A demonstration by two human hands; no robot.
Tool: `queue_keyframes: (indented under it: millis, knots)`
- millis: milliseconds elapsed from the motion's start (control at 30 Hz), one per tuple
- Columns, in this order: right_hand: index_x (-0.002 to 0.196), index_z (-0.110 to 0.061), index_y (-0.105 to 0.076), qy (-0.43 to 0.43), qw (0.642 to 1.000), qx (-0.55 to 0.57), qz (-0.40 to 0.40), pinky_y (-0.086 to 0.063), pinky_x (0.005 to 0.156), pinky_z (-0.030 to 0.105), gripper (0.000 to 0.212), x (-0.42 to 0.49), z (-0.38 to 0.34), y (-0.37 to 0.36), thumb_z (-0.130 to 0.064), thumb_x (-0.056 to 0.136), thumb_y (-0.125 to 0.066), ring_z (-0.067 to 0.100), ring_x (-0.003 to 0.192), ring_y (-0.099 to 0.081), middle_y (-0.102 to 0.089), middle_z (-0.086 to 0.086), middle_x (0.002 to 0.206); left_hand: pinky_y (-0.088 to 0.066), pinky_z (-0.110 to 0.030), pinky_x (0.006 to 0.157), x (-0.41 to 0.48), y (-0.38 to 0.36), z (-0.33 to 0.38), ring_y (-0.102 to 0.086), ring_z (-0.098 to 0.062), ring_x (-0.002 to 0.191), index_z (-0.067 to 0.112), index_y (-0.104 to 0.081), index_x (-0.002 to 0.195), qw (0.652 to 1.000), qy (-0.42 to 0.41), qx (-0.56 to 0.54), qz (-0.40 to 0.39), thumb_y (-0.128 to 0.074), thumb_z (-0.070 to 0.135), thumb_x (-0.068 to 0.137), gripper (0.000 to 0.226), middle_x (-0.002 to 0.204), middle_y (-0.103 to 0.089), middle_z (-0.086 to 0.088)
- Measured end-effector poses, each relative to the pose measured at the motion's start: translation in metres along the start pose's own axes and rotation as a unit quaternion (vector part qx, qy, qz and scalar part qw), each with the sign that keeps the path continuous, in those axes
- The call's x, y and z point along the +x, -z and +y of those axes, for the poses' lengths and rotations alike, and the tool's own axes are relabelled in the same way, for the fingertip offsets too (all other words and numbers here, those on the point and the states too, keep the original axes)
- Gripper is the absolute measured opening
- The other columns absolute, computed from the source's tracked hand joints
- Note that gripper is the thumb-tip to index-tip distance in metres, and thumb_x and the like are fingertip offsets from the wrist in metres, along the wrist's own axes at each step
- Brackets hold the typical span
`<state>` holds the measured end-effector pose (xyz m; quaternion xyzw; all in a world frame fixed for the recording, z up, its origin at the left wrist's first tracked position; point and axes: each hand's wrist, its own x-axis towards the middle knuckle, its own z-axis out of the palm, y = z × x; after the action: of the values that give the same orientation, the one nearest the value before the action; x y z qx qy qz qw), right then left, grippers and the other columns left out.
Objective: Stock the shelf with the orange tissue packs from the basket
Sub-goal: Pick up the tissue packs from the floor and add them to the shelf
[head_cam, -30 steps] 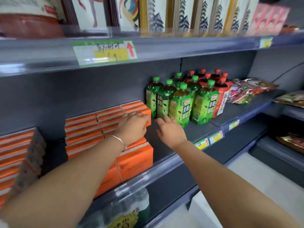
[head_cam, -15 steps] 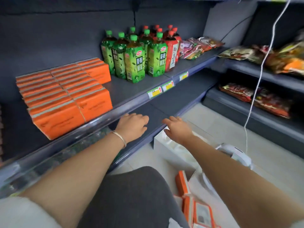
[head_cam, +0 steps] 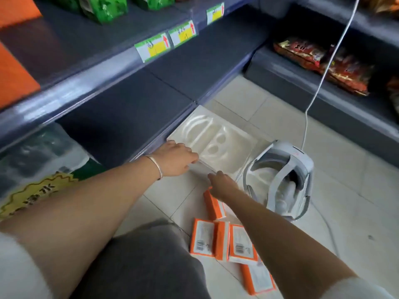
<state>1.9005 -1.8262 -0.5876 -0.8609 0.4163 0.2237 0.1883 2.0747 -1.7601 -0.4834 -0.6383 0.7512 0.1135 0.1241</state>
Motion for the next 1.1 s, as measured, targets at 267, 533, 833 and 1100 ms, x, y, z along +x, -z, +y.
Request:
queue_keyframes:
  millis: [267,533,833,1100]
  knots:
    - [0.135,-0.025,-0.035,-0.033,0.989,-0.139,-0.036,-0.036,0.095,0.04,0.052,0.031,-0.002,-0.05,-0.033,0.086,-0.051,0.028,0.113,-0.057,-0.065,0.006,0.117,-0.034,-0.035,0.096,0.012,-0.033,-0.012,-0.045,-0.022,0.12,0.022,-0.046,0.127,0.996,0.012,-0.018,-0.087,-0.041,0.019,0.094,0.034,0.126,-0.05,-0.001]
    - [0.15,-0.017,-0.006,-0.036,0.999,-0.025,0.033,-0.039,0.094,0.041,0.076,0.038,-0.018,-0.049,-0.026,0.09,-0.052,0.031,0.11,-0.059,-0.06,0.009,0.12,-0.037,-0.035,0.089,0.013,-0.048,-0.019,-0.051,-0.026,0.116,0.02,-0.049,0.126,0.988,0.084,-0.042,-0.126,-0.041,0.019,0.094,0.033,0.128,-0.053,-0.003]
    - [0.115,-0.023,-0.062,0.093,0.968,0.189,0.134,-0.039,0.096,0.036,0.04,0.053,-0.064,0.013,-0.028,0.076,-0.067,0.022,0.11,-0.053,-0.063,-0.001,0.113,-0.044,-0.037,0.087,0.004,-0.046,-0.033,-0.049,-0.024,0.119,0.021,-0.043,0.125,0.982,0.167,-0.073,-0.048,-0.06,0.023,0.083,0.045,0.125,-0.05,0.0]
    - [0.129,-0.023,-0.048,0.139,0.976,0.144,0.085,-0.046,0.092,0.042,0.059,0.048,-0.077,0.035,-0.034,0.075,-0.071,0.027,0.115,-0.051,-0.055,0.001,0.123,-0.048,-0.039,0.078,-0.004,-0.04,-0.044,-0.06,-0.031,0.104,0.014,-0.045,0.118,0.959,0.262,-0.108,-0.009,-0.06,0.02,0.087,0.035,0.119,-0.055,-0.008]
